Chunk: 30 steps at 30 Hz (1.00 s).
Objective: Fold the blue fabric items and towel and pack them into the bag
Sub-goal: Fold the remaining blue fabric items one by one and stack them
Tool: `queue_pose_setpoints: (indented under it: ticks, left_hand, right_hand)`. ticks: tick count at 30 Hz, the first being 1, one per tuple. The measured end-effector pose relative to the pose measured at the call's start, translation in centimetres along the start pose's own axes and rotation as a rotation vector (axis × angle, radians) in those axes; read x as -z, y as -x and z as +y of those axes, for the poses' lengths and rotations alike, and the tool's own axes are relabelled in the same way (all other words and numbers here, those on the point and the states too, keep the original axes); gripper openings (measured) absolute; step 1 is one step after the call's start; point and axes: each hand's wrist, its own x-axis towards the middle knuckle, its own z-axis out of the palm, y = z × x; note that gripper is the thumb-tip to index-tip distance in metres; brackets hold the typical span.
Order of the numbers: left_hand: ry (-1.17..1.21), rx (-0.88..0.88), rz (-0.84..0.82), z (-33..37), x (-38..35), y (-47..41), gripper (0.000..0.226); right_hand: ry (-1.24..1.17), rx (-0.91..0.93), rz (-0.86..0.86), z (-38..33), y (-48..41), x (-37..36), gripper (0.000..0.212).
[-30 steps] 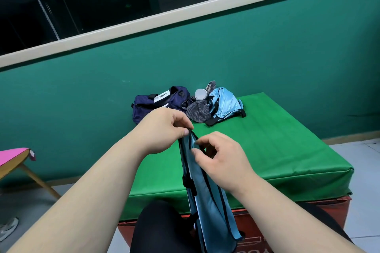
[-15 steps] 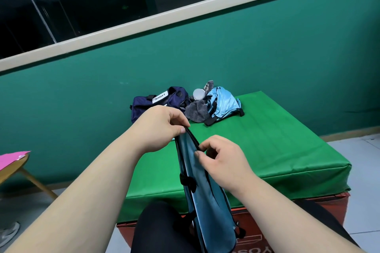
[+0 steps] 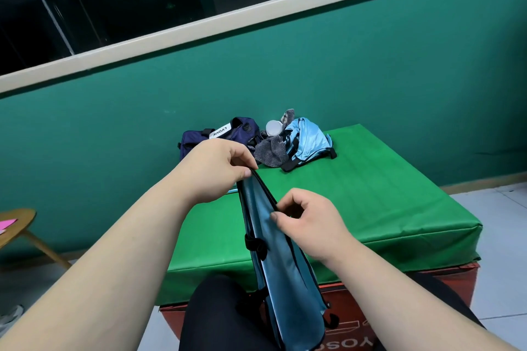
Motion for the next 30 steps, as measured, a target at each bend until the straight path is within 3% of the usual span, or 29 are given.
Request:
queue_pose_setpoints:
  ticks: [20, 25, 30]
  left_hand:
    - [-0.004, 0.028, 0.091, -0.5, 2.9, 1.2, 0.02]
    - [-0.024, 0.036, 0.095, -0.7, 3.0, 1.4, 0.019]
    - [-0.024, 0.044, 0.108, -0.7, 2.9, 1.3, 0.018]
  right_hand:
    - [-0.005, -0.037, 0.022, -2.3, 0.7, 0.1, 0.015]
    - [-0.007, -0.062, -0.001, -2.0, 0.7, 0.4, 0.033]
    - [0.081, -0.087, -0.041, -0.8, 1.0, 0.1, 0.021]
